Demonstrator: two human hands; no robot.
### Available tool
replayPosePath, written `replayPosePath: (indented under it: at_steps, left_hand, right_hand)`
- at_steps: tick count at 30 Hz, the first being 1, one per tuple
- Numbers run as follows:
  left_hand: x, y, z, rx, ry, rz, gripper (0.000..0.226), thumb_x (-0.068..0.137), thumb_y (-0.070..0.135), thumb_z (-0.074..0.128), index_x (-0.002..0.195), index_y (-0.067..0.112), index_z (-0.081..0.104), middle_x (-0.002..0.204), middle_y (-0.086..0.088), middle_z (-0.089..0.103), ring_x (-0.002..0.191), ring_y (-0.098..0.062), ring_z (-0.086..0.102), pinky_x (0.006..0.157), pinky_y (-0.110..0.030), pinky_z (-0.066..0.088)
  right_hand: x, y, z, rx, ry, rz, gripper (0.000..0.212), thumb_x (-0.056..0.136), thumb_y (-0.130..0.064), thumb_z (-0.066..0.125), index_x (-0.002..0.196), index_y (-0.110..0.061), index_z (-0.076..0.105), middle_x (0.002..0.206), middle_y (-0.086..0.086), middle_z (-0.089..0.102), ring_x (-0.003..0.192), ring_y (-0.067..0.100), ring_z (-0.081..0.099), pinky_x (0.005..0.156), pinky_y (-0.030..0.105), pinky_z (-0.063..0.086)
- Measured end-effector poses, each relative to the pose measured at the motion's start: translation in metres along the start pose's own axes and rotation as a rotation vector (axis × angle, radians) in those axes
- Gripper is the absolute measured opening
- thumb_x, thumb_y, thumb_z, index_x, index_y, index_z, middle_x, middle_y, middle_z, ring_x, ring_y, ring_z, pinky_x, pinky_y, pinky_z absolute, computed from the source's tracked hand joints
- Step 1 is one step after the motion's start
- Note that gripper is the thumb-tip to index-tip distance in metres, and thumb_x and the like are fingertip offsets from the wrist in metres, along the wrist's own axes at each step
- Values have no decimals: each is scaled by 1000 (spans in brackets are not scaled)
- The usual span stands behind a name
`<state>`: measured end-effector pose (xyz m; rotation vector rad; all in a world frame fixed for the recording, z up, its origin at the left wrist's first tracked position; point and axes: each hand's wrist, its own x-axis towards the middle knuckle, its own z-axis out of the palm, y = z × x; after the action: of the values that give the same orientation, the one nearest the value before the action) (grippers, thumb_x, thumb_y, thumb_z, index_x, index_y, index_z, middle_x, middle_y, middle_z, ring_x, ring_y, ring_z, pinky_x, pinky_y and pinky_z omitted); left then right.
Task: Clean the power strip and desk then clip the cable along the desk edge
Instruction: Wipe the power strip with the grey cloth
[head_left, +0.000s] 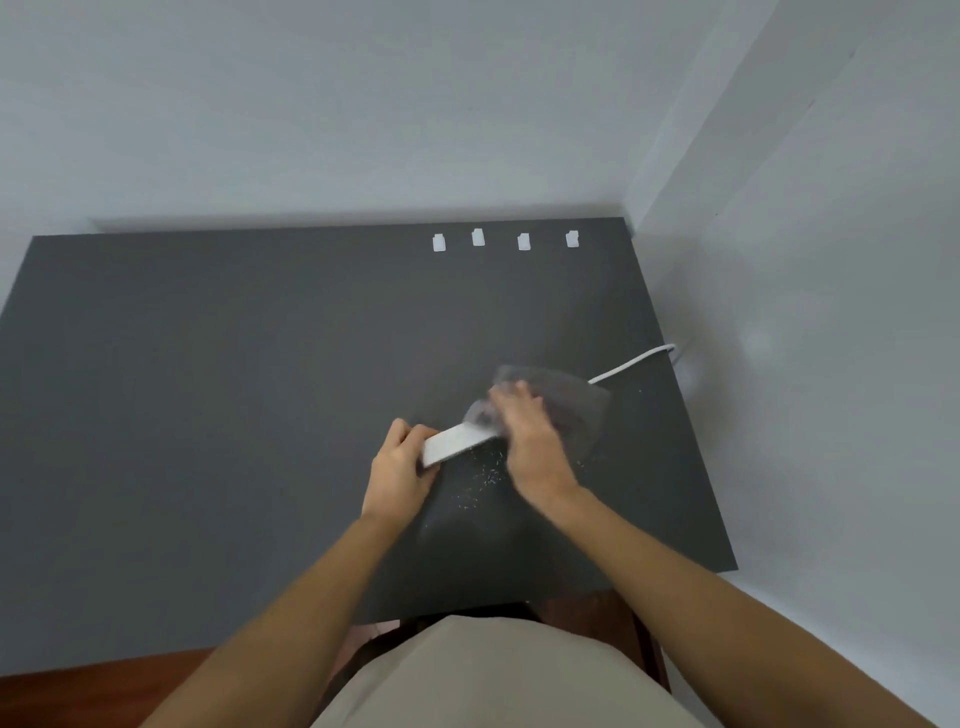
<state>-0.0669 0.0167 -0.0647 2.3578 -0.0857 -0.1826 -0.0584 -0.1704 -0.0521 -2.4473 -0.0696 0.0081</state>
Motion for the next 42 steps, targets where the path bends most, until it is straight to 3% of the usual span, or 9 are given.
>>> replayPosePath:
  at_steps: [3,8,13,19,24,29,34,39,42]
  left_hand:
    - [-5,-3,7,18,27,-16,24,76,8,72,98,13,64,87,-2,45,67,-24,53,64,-29,44]
    - [-1,0,4,19,23,-42,26,76,6,69,100,15,64,88,2,42,70,-20,50,68,-26,41]
    - [1,-3,3,-5,28,-54,26,74,10,74,98,14,65,85,2,42,68,-19,49,67,-26,42]
    - [0,0,4,-8,38,-67,29,74,7,72,100,16,66,86,4,41,70,-16,48,70,-23,40]
    - [7,-6,-1,-57,-4,-52,31,70,13,79,99,16,66,86,-2,48,72,-16,54,69,-29,47]
    - [7,0,-13,-513,-167,-283,28,81,20,72,107,20,61,103,-1,65,94,-15,69,79,-29,58]
    - [-1,4,-10,-878,-250,-555,27,92,17,58,119,17,57,117,-17,64,100,-28,69,72,-31,60]
    - [-5,10,-6,-933,-238,-610,21,96,18,52,116,19,60,118,-10,66,104,-26,67,72,-32,60]
    - [-1,14,-5,-969,-188,-664,22,98,14,46,116,18,58,116,-11,66,96,-25,66,64,-31,58]
  right_hand:
    - [-23,6,11,-67,-157,-308,75,74,19,39,142,-10,33,152,6,31,144,19,17,119,32,7]
    - [-3,28,-2,-24,216,243,74,78,23,41,144,-10,30,153,9,31,144,24,13,119,47,14]
    - [-20,11,15,-66,-136,-292,82,71,23,43,144,-13,29,153,2,27,144,18,15,120,31,4]
    - [12,40,-21,-31,211,275,72,76,22,39,141,-7,36,149,12,37,142,28,23,120,37,12]
    - [-13,12,7,-101,-145,-335,67,77,14,36,140,-10,37,150,8,36,142,19,22,120,32,8]
    - [22,42,-34,54,179,383,61,82,16,47,137,-12,42,135,14,55,131,31,44,112,48,32]
    - [-27,6,-12,15,-379,-213,66,81,17,42,139,-14,40,140,5,50,135,17,37,117,28,17]
    - [-1,38,-39,-91,39,283,56,81,15,44,129,-12,50,128,13,60,123,35,50,114,42,28]
    - [-27,7,-22,-68,-234,-154,64,80,17,43,137,-12,43,143,10,46,136,23,37,117,28,15]
